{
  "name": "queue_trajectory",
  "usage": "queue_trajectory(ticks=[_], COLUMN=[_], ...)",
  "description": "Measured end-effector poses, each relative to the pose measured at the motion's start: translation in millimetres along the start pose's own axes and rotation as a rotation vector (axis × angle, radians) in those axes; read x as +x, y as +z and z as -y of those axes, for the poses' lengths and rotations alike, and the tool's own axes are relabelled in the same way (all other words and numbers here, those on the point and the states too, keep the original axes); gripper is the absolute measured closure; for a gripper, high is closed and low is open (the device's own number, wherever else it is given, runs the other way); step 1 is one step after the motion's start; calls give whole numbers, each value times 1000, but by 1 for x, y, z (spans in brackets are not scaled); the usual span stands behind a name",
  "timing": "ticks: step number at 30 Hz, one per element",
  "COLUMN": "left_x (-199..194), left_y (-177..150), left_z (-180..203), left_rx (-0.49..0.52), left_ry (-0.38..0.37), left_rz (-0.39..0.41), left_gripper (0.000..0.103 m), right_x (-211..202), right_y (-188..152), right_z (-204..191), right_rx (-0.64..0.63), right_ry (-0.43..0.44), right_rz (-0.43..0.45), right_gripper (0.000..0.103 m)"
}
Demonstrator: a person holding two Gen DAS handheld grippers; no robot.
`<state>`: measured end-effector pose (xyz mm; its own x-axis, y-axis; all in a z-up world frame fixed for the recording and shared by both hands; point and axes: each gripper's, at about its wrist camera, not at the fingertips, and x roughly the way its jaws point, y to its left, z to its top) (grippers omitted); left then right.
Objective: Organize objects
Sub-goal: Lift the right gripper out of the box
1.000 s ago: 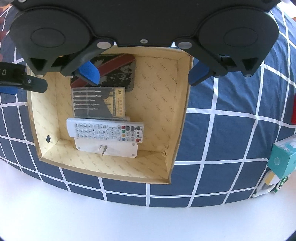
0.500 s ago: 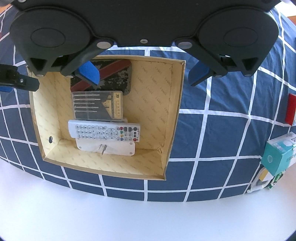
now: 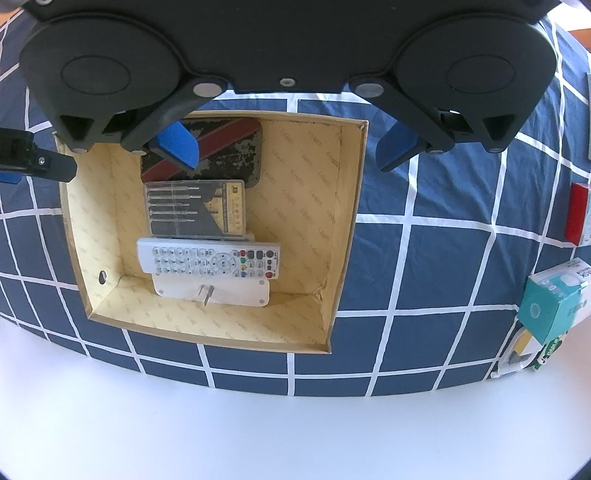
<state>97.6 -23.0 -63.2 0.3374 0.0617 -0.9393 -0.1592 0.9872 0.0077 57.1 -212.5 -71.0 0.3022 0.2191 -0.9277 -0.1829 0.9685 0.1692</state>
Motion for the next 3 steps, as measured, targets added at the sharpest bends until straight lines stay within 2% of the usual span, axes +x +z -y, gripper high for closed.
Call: queue_trajectory(ticks=[3], left_x=[0], left_y=[-1], left_z=[0], left_rx=[5], left_ry=[4], left_rz=[-3], left_gripper=[0], right_x=[0], right_y=[0], right_z=[0], right_rx=[1], right_ry=[2], right_rz=[-1], right_gripper=[0])
